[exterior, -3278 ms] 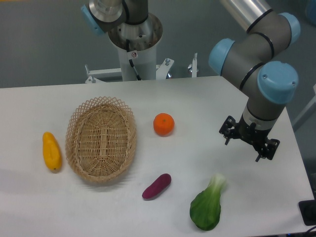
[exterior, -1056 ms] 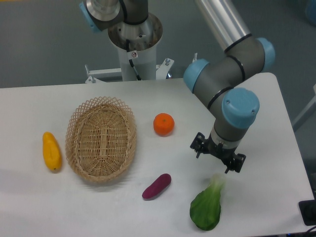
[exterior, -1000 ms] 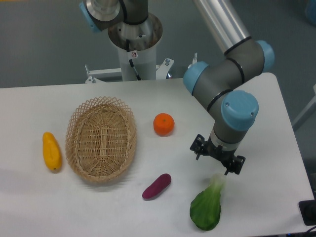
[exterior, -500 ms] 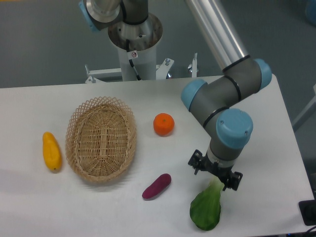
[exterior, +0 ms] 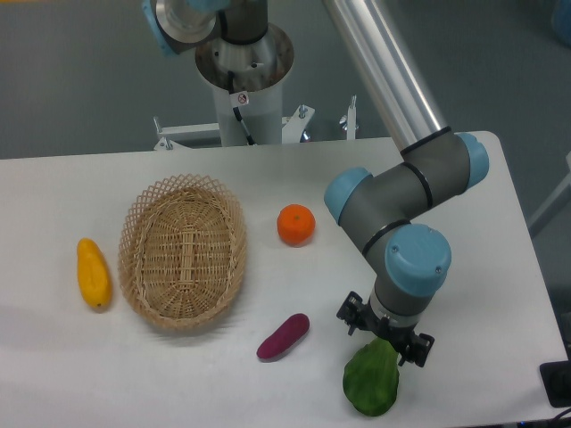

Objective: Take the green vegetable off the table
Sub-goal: 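Move the open gripper down over the green bok choy, then close the gripper on the bok choy leaves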

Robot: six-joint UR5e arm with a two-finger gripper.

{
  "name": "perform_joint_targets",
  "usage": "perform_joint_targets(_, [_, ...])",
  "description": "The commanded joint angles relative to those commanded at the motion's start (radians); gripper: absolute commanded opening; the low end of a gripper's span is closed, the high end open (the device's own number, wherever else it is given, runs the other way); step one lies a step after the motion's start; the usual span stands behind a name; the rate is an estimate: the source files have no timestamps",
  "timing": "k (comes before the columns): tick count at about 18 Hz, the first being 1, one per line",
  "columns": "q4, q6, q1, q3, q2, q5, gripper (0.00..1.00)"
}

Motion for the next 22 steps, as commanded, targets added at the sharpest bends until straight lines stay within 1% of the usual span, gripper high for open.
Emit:
perform_joint_targets(1, [0.0, 0.0, 0.002, 0.019, -0.006, -0.003, 1.0])
perform_joint_targets(3, [0.0, 0.008, 0.003, 0.011, -0.012, 0.002, 1.0])
perform_joint_targets(7, [0.017, 0.037, 0.002, -0.017, -0.017, 0.009, 1.0])
perform_joint_targets(9, [0.02, 0.041, 0.002, -0.046, -0.011, 0.024, 1.0])
perform_joint_targets(11, [0.028, 0.081, 0.0, -0.078, 0.0, 0.061, 1.0])
perform_joint_targets(12, [0.034, 0.087, 0.0, -0.081, -0.003, 0.069, 1.0])
perform_joint_targets(13, [0.05, 0.089, 0.0, -0.081, -0.008, 0.072, 1.0])
perform_joint_targets(15, [0.109, 0.089, 0.0, -0.084, -0.022, 0.075, 1.0])
perform_joint_targets(16, [0.12, 0.089, 0.0, -0.086, -0.023, 0.077, 1.0])
perform_joint_targets(17, [0.118, 0.087, 0.0, -0.09, -0.023, 0.077, 0.86])
perform_joint_targets(19, [0.118, 0.087, 0.0, -0.092, -0.023, 0.077, 0.5])
perform_joint_targets(20, [0.118, 0.086, -0.002, -0.092, -0.022, 0.077, 0.36])
perform_joint_targets(21, [0.118, 0.081, -0.002, -0.092, -0.022, 0.077, 0.24])
perform_joint_targets(22, [0.118, 0.08, -0.002, -0.092, -0.02, 0.077, 0.17])
